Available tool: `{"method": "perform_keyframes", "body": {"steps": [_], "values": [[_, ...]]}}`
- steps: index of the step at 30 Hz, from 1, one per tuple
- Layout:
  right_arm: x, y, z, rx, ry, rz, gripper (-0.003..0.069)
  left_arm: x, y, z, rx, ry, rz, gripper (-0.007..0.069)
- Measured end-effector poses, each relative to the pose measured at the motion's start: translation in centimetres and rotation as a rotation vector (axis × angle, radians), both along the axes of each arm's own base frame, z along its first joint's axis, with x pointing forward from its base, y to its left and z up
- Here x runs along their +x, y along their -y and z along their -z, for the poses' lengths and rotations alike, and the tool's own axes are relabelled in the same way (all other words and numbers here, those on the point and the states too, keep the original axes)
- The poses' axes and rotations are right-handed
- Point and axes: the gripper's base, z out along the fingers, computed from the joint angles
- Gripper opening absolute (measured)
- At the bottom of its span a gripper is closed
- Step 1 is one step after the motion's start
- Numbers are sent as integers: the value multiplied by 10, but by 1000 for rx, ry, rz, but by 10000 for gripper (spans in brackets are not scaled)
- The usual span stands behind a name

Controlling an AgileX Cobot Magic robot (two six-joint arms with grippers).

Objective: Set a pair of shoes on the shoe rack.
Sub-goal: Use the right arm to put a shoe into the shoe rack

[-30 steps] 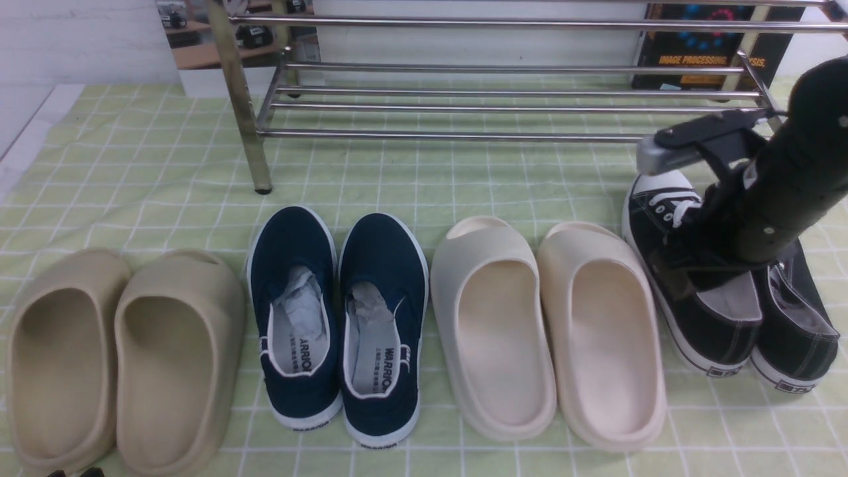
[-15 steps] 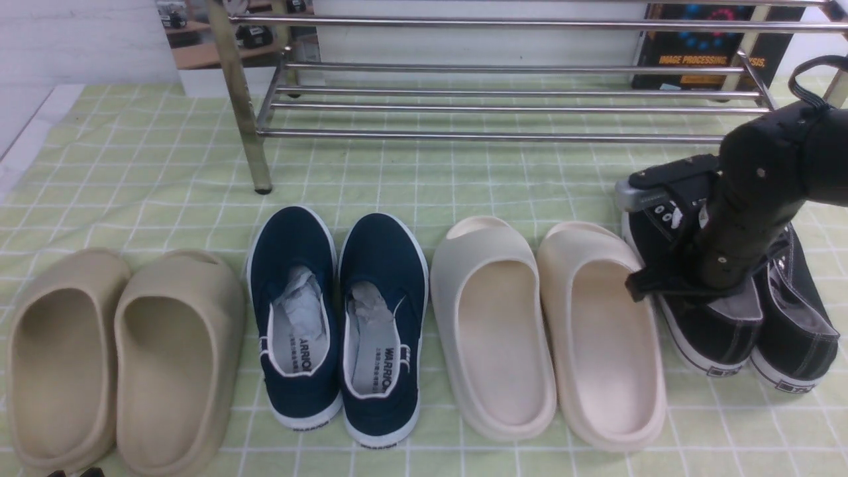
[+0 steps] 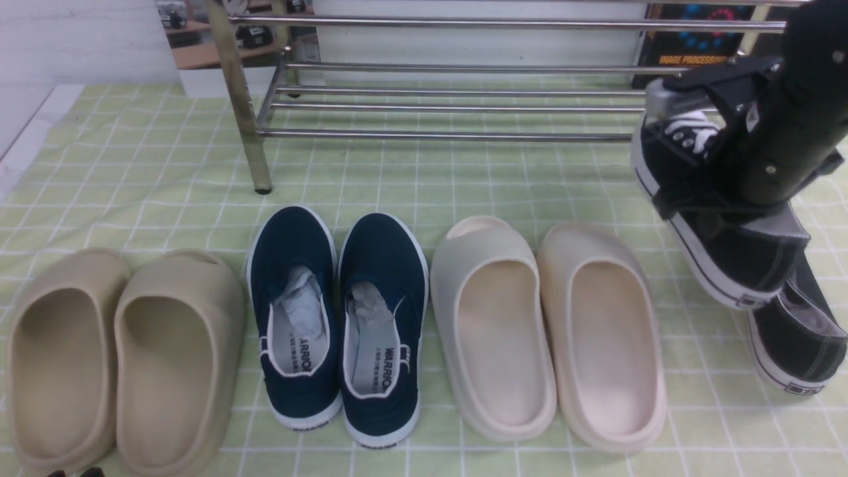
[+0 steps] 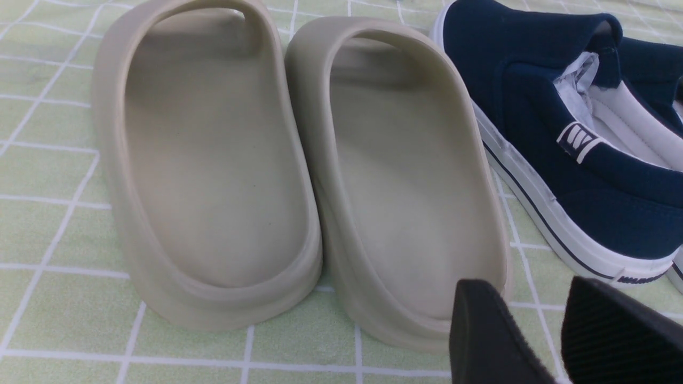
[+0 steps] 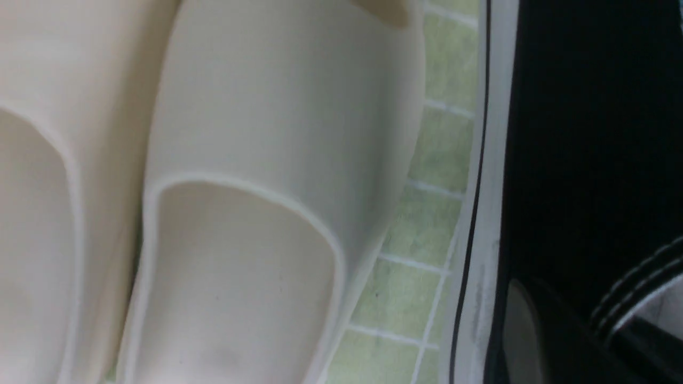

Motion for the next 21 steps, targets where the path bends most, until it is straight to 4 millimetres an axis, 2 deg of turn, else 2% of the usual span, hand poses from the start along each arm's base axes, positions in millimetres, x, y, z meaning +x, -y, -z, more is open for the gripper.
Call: {"method": "perform_keyframes", "body": {"steps": [2, 4, 6, 7, 11, 15, 21], "values": [[5, -2, -4, 6, 19, -2, 10, 0, 0, 0, 0, 0, 0, 238], [23, -7, -9, 12, 70, -25, 10, 0, 0, 0, 0, 0, 0, 238], [32, -10, -9, 12, 88, -36, 10, 0, 0, 0, 0, 0, 0, 238], [47, -15, -8, 14, 112, -47, 10, 0, 0, 0, 0, 0, 0, 238], [90, -23, -3, 20, 159, -43, 11, 0, 0, 0, 0, 0, 0, 238], [126, -20, 2, 20, 184, -14, 12, 0, 0, 0, 0, 0, 0, 238], [152, -18, 12, 19, 188, 10, 44, 0, 0, 0, 0, 0, 0, 239]]}}
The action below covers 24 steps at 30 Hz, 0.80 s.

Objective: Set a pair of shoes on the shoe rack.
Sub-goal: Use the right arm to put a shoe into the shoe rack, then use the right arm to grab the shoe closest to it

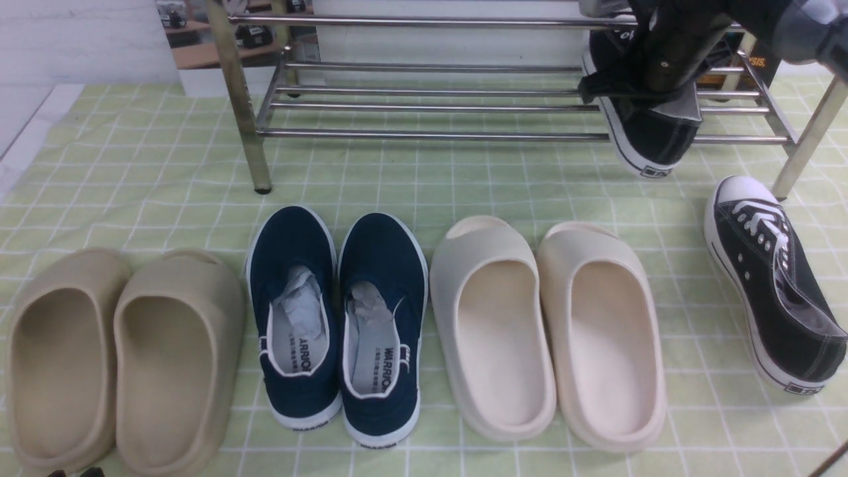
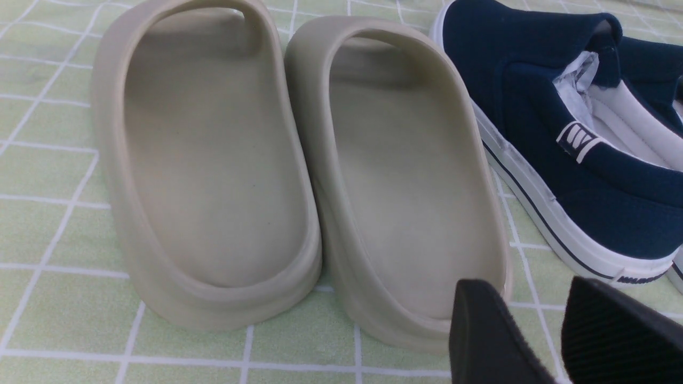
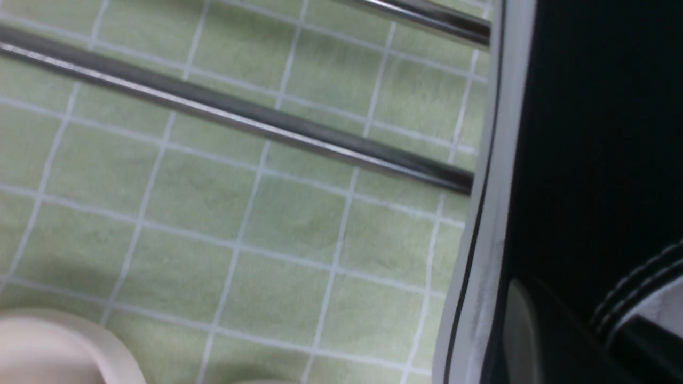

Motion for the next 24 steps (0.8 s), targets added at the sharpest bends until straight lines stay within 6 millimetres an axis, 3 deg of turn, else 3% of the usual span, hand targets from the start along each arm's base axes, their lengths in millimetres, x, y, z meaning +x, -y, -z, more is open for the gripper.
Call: {"method": "perform_keyframes", "body": {"steps": [3, 4, 5, 6, 8, 11, 13, 17, 18, 19, 22, 24], "values": [[5, -1, 3, 1, 9, 0, 121, 0, 0, 0, 0, 0, 0, 239], [5, -1, 1, 1, 18, 0, 213, 0, 0, 0, 0, 0, 0, 239], [5, -1, 1, 1, 19, 0, 213, 0, 0, 0, 0, 0, 0, 239], [5, 0, -2, -5, 24, 1, 306, 0, 0, 0, 0, 0, 0, 239], [1, 1, -10, -10, 25, 4, 420, 0, 0, 0, 0, 0, 0, 239], [-13, 4, -38, 3, 50, 5, 550, 0, 0, 0, 0, 0, 0, 239], [-36, 9, -73, 16, 84, 2, 612, 0, 0, 0, 0, 0, 0, 239], [-87, 29, -133, -13, 147, 31, 633, 0, 0, 0, 0, 0, 0, 239], [-90, 30, -135, -15, 147, 36, 633, 0, 0, 0, 0, 0, 0, 239], [-105, 45, -142, -27, 138, 86, 622, 0, 0, 0, 0, 0, 0, 239], [-125, 75, -125, -29, 41, 210, 587, 0, 0, 0, 0, 0, 0, 239], [-133, 92, -87, -42, -96, 282, 568, 0, 0, 0, 0, 0, 0, 239]]}}
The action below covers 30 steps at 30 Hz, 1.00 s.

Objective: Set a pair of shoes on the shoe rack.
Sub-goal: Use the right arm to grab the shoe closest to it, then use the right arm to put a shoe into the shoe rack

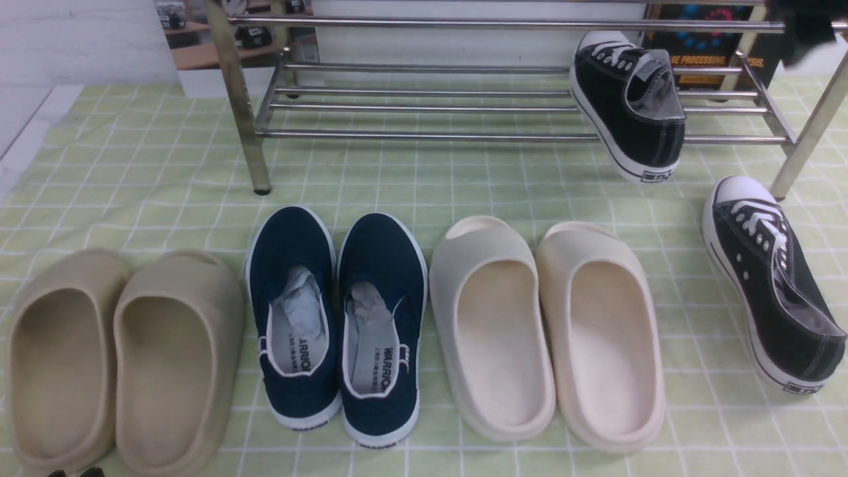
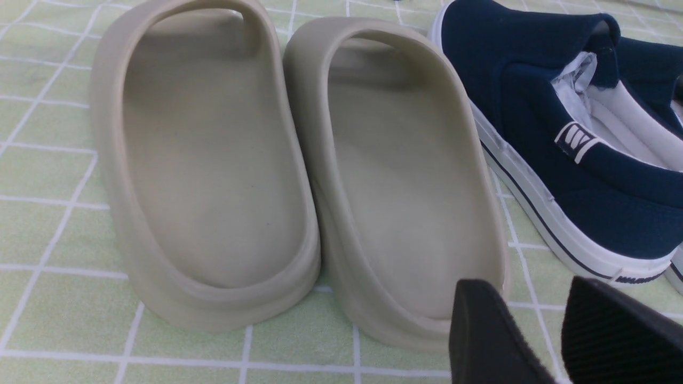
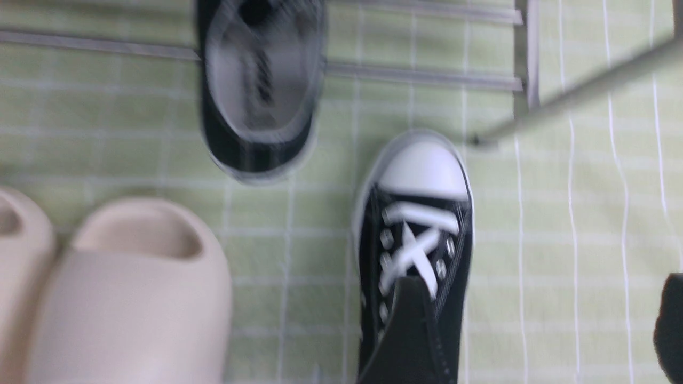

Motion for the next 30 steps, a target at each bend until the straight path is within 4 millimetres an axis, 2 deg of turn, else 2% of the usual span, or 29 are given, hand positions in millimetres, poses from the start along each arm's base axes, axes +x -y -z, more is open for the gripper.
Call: {"method": "perform_keyframes", "body": {"steps": [1, 5, 9, 12, 16, 17, 19, 21, 22, 23, 24, 26, 29, 30], "values": [[-4, 7, 32, 2, -101, 28, 561, 0, 0, 0, 0, 0, 0, 239], [-12, 10, 108, 68, -213, 94, 557, 0, 0, 0, 0, 0, 0, 238], [-10, 6, 135, 126, -154, 94, 555, 0, 0, 0, 0, 1, 0, 238], [-4, 6, 144, 125, -117, 84, 554, 0, 0, 0, 0, 1, 0, 238], [8, 15, 173, 74, -152, 77, 531, 0, 0, 0, 0, 1, 0, 238], [8, 16, 174, 72, -155, 76, 523, 0, 0, 0, 0, 1, 0, 238], [11, 16, 185, 61, -177, 62, 445, 0, 0, 0, 0, 1, 0, 238], [11, 15, 184, 57, -176, 53, 337, 0, 0, 0, 0, 1, 0, 239], [11, 15, 184, 57, -176, 52, 325, 0, 0, 0, 0, 1, 0, 239], [12, 15, 182, 59, -183, 44, 210, 0, 0, 0, 0, 1, 0, 239], [11, 15, 180, 56, -189, 40, 168, 0, 0, 0, 0, 1, 0, 239], [10, 15, 176, 47, -207, 37, 127, 0, 0, 0, 0, 1, 0, 239], [8, 17, 151, 41, -247, 43, 122, 0, 0, 0, 0, 1, 0, 239], [8, 16, 137, 49, -250, 46, 122, 0, 0, 0, 0, 1, 0, 239]]}}
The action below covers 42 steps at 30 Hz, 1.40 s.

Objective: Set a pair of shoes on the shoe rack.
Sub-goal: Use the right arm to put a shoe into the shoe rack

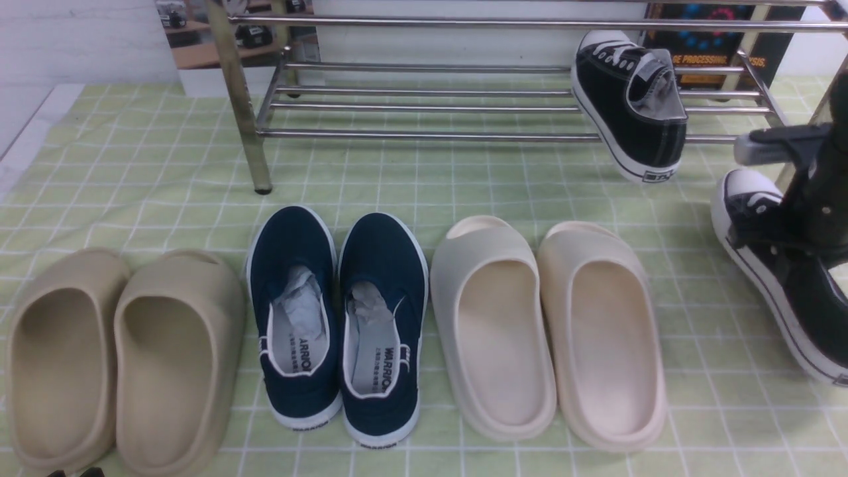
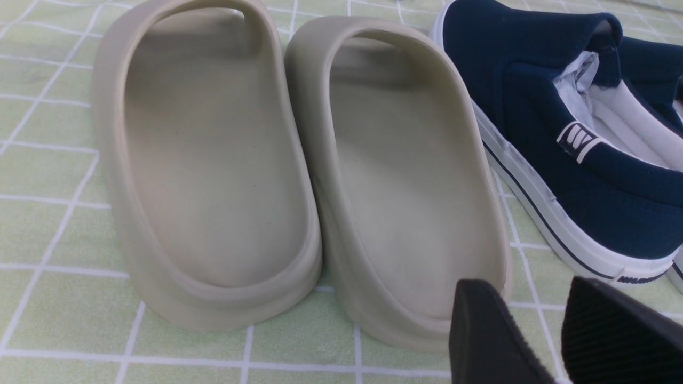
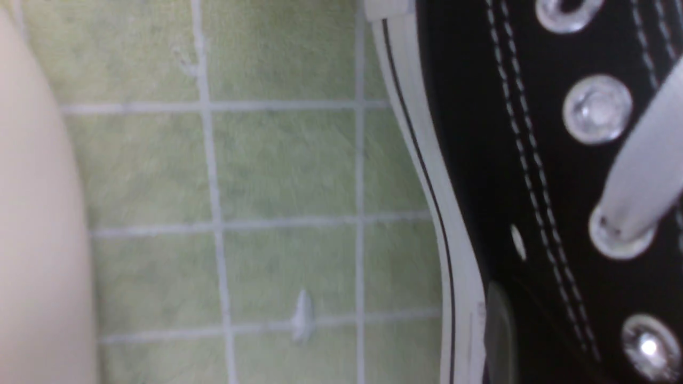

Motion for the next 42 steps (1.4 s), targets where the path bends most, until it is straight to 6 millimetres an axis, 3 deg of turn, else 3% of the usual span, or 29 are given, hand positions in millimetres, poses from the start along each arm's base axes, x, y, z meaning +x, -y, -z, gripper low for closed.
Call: {"method": "perform_keyframes", "body": {"steps": [3, 4, 5, 9, 14, 15, 19, 25, 31, 35, 36, 37, 40, 42], "values": [[7, -2, -32, 11, 35, -35, 122, 0, 0, 0, 0, 0, 0, 239], [7, -2, -32, 13, 35, -35, 122, 0, 0, 0, 0, 0, 0, 239], [17, -4, -48, 25, 92, -54, 122, 0, 0, 0, 0, 0, 0, 239], [44, -6, -60, 29, 171, -69, 122, 0, 0, 0, 0, 0, 0, 239], [97, -9, -50, 33, 223, -68, 122, 0, 0, 0, 0, 0, 0, 239], [97, -9, -54, 33, 233, -68, 122, 0, 0, 0, 0, 0, 0, 239], [135, -11, -50, 35, 308, -67, 122, 0, 0, 0, 0, 0, 0, 239], [160, -11, -33, 28, 344, -65, 122, 0, 0, 0, 0, 0, 0, 239], [163, -12, -31, 33, 350, -66, 122, 0, 0, 0, 0, 0, 0, 239], [162, -12, -33, 34, 353, -66, 243, 0, 0, 0, 0, 0, 0, 239], [162, -12, -33, 34, 353, -66, 243, 0, 0, 0, 0, 0, 0, 239], [160, -12, -37, 36, 356, -68, 321, 0, 0, 0, 0, 0, 0, 239], [148, -12, -52, 41, 354, -69, 459, 0, 0, 0, 0, 0, 0, 239], [134, -12, -72, 45, 360, -72, 536, 0, 0, 0, 0, 0, 0, 239]]}}
